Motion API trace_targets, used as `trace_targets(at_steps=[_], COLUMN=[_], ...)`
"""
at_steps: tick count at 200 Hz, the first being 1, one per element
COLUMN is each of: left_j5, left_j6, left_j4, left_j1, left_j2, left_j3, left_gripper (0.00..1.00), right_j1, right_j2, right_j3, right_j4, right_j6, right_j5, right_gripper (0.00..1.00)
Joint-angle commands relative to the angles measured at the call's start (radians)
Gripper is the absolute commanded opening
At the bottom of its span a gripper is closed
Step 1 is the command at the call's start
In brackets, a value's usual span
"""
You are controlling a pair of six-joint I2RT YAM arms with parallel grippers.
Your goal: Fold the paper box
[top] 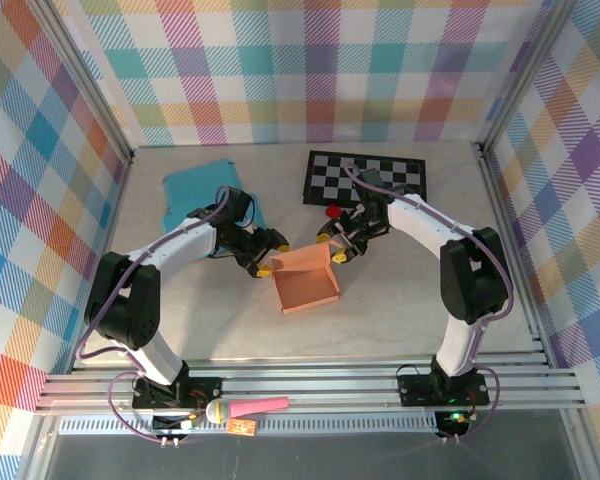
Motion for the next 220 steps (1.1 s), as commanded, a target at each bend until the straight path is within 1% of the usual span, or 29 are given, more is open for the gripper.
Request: trace_targets(at_steps=[1, 16, 51, 90, 110, 130, 187, 220], left_j5=[0.025, 0.021, 0.003, -0.015, -0.028, -0.054, -0.124, -0.181], left_j6=[-0.028, -0.032, -0.047, -0.044, -0.03, 0.016, 0.082, 0.145], left_j4=[0.031, 0.038, 0.067, 0.083, 0.104, 0.091, 0.112, 0.074], left_j1=[-0.012, -0.015, -0.022, -0.034, -0.042, -0.053, -0.078, -0.098], left_j2=[-0.009, -0.01, -0.012, -0.016, -0.027, -0.033, -0.054, -0.057], left_j3=[-0.013, -0.016, -0.018, -0.019, -0.028, -0.029, -0.09, -0.084], left_gripper=[0.65, 0.62, 0.49, 0.41, 0.4, 0.38, 0.34, 0.33], right_j1=[0.012, 0.013, 0.016, 0.019, 0.028, 0.037, 0.071, 0.085], right_j2=[-0.014, -0.017, -0.025, -0.044, -0.056, -0.069, -0.101, -0.109], right_j3=[0.005, 0.0, -0.013, -0.027, -0.028, -0.047, -0.088, -0.104], right_j4=[0.008, 0.009, 0.005, -0.026, -0.045, -0.046, -0.032, -0.043], right_j6=[0.012, 0.012, -0.002, -0.055, -0.116, -0.169, -0.257, -0.309], right_j5=[-0.029, -0.03, -0.026, 0.009, 0.047, 0.084, 0.175, 0.228], right_gripper=[0.5, 0.49, 0.46, 0.43, 0.42, 0.41, 0.4, 0.4])
